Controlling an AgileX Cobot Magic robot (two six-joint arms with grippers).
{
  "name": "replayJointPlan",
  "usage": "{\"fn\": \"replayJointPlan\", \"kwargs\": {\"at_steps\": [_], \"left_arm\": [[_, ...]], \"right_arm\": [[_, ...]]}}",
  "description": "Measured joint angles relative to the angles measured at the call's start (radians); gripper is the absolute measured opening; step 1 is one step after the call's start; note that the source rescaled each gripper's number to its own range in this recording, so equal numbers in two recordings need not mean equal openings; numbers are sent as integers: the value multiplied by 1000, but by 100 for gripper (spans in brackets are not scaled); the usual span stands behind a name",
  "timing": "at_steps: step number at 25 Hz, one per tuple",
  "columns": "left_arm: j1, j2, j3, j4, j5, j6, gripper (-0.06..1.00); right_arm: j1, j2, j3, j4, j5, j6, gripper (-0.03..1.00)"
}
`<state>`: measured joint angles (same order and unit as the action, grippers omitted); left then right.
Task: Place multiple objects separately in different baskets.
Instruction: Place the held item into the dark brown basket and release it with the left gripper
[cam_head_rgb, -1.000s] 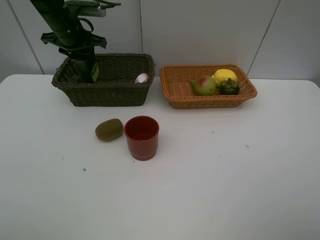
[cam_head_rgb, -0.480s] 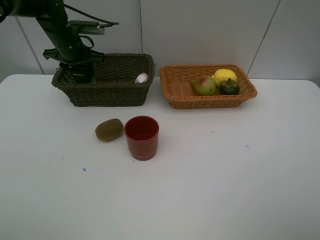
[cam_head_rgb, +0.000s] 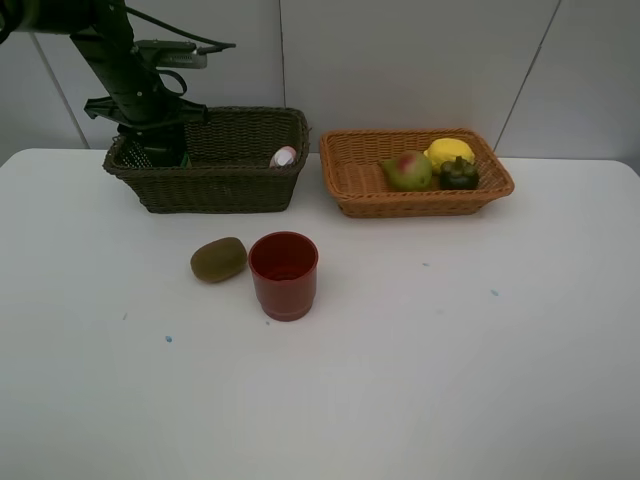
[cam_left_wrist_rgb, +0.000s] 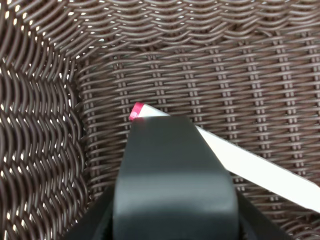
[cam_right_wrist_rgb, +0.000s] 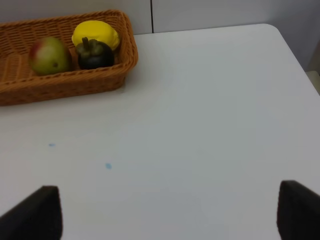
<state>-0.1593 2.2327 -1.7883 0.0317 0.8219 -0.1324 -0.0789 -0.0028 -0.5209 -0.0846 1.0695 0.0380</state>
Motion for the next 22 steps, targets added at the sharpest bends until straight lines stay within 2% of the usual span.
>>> {"fn": "replayJointPlan", "kwargs": {"at_steps": [12,13,15,17,22], "left_arm": [[2,0,0,-32,-20,-3,51],[2,0,0,-32,-29,-9,59],[2,0,-1,-32,-43,-27,81],[2,0,-3,-37,-45,-44,95],[2,0,-3,-39,-47,-50,100]], "right_arm": [[0,0,0,0,0,0,93],[0,0,0,0,0,0,93],[0,0,0,0,0,0,93],[0,0,0,0,0,0,93],[0,0,0,0,0,0,93]]}}
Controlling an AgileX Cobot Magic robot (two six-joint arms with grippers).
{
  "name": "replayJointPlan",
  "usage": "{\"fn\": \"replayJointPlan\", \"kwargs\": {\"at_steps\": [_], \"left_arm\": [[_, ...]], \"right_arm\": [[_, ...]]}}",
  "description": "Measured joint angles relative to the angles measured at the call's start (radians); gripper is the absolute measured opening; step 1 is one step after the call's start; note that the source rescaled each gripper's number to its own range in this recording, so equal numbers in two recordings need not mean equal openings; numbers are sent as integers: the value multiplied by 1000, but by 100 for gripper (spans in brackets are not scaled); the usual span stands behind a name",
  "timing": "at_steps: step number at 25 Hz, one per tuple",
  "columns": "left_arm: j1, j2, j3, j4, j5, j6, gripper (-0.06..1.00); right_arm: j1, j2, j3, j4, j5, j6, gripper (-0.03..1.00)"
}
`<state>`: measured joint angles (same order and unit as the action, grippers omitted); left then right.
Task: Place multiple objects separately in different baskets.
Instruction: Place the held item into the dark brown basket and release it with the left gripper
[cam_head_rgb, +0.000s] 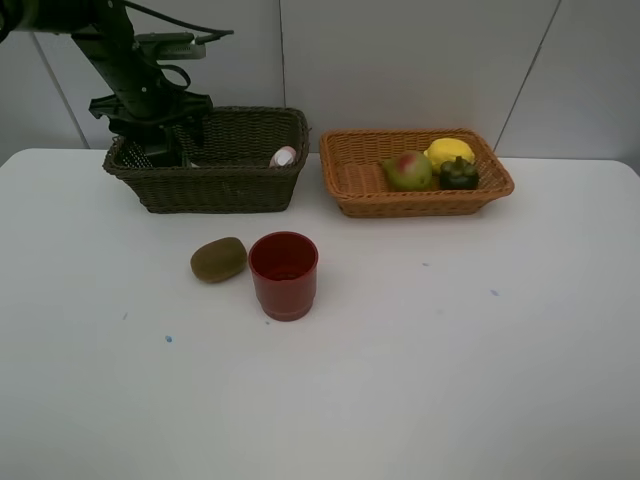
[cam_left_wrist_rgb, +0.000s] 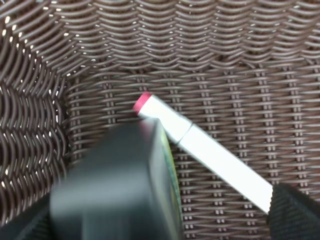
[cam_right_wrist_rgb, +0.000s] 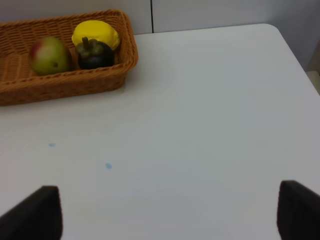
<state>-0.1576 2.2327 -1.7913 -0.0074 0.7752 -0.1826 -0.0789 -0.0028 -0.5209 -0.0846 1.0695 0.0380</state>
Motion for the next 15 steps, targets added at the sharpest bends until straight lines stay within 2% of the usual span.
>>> {"fn": "replayJointPlan", "kwargs": {"at_steps": [15], "left_arm": [[0,0,0,-2,1,-2,100]], "right_arm": [[0,0,0,0,0,0,93]]}}
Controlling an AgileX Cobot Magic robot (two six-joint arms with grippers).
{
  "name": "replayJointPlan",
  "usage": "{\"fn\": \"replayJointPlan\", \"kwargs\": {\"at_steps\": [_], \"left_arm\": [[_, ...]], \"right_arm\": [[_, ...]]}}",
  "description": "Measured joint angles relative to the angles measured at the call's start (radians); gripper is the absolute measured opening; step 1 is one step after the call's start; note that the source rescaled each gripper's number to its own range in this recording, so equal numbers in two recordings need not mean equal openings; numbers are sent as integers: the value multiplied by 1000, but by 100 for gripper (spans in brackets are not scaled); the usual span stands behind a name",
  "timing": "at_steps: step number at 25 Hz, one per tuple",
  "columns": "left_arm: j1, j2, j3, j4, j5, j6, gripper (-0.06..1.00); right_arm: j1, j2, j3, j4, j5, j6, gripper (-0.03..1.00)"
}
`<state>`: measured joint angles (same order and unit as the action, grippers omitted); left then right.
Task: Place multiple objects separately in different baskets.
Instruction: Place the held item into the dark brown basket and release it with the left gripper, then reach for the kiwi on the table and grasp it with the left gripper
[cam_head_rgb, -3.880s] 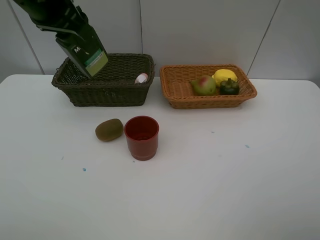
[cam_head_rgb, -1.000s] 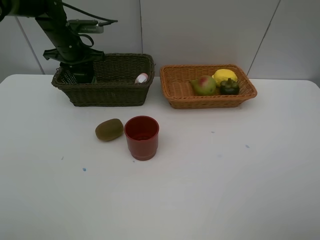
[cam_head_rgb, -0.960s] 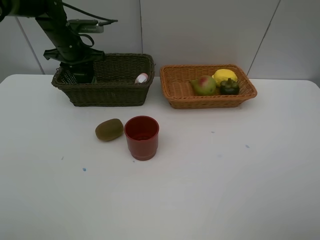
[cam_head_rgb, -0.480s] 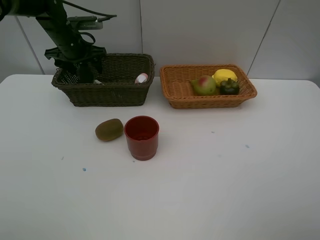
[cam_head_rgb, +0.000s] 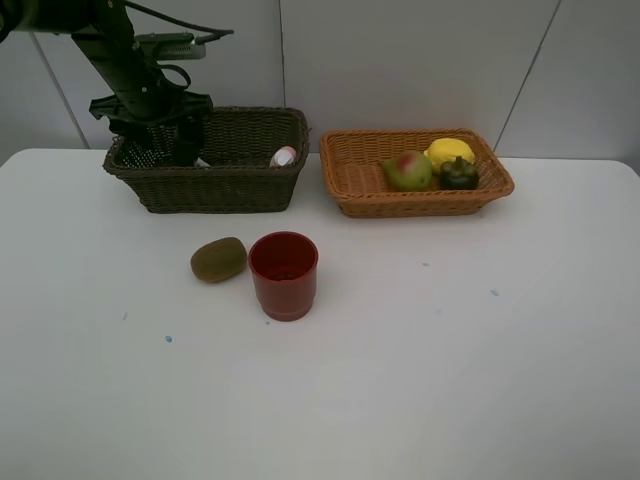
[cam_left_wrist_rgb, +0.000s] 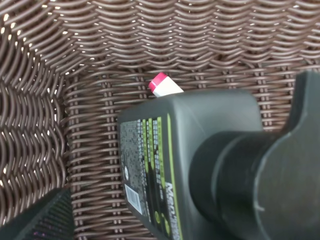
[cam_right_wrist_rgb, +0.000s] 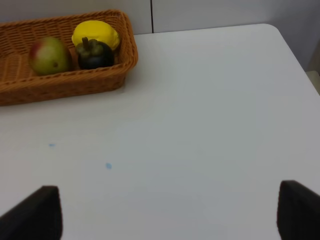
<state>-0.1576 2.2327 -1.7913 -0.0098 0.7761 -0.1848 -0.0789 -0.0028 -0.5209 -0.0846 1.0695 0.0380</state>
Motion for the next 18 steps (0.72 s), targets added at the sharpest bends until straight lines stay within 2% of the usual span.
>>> {"fn": "replayJointPlan", "kwargs": {"at_steps": [10,18], "left_arm": [[0,-17,0,-2,6,0,100],[-1,-199,0,-4,7,13,100]], "right_arm": [[0,0,0,0,0,0,93],[0,0,0,0,0,0,93]]}}
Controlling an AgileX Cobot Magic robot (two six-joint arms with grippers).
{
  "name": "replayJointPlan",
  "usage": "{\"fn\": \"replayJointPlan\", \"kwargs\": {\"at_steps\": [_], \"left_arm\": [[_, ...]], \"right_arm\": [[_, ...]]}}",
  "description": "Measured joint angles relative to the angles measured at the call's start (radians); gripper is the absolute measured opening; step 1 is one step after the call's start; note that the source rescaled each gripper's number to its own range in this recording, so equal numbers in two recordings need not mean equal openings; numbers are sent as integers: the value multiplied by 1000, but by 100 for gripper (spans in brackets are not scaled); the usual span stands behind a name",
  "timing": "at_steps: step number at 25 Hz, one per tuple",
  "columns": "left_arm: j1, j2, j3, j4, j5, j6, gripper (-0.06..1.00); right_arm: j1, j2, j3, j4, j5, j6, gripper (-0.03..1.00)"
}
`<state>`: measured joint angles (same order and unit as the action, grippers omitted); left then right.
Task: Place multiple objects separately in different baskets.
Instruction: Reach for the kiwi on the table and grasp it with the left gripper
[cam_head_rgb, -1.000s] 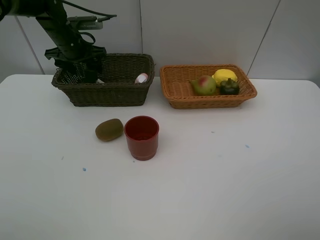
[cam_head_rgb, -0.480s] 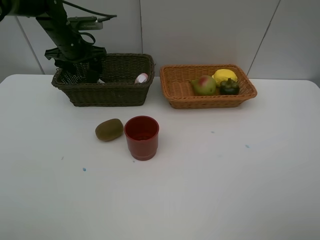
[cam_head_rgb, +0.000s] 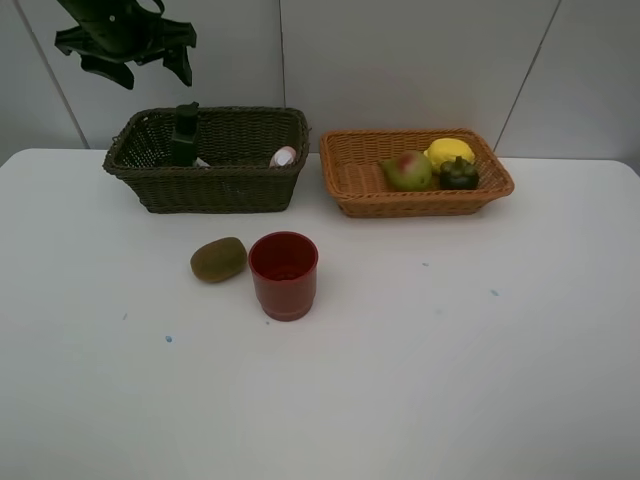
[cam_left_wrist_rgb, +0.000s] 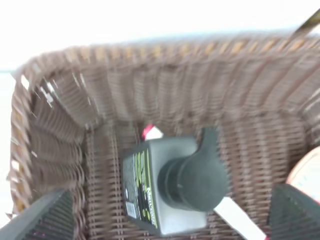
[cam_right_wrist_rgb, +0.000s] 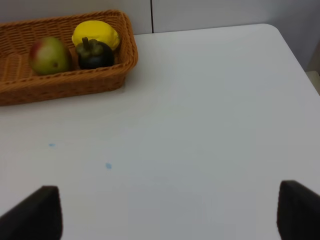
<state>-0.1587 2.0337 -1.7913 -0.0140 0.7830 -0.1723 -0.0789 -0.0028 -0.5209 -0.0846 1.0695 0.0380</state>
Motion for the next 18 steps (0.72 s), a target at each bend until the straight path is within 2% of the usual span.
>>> {"fn": "replayJointPlan", "kwargs": {"at_steps": [5,9,14,18], "left_arm": [[-32,-114,0,14,75,46,100],[-97,-172,0,53,199,123,100],[-208,-192,0,108,393,279,100],[-285,-193,0,99,426,401,100]], "right_arm": [[0,0,0,0,0,0,93],[0,0,0,0,0,0,93],[0,0,0,0,0,0,93],[0,0,0,0,0,0,93]]}}
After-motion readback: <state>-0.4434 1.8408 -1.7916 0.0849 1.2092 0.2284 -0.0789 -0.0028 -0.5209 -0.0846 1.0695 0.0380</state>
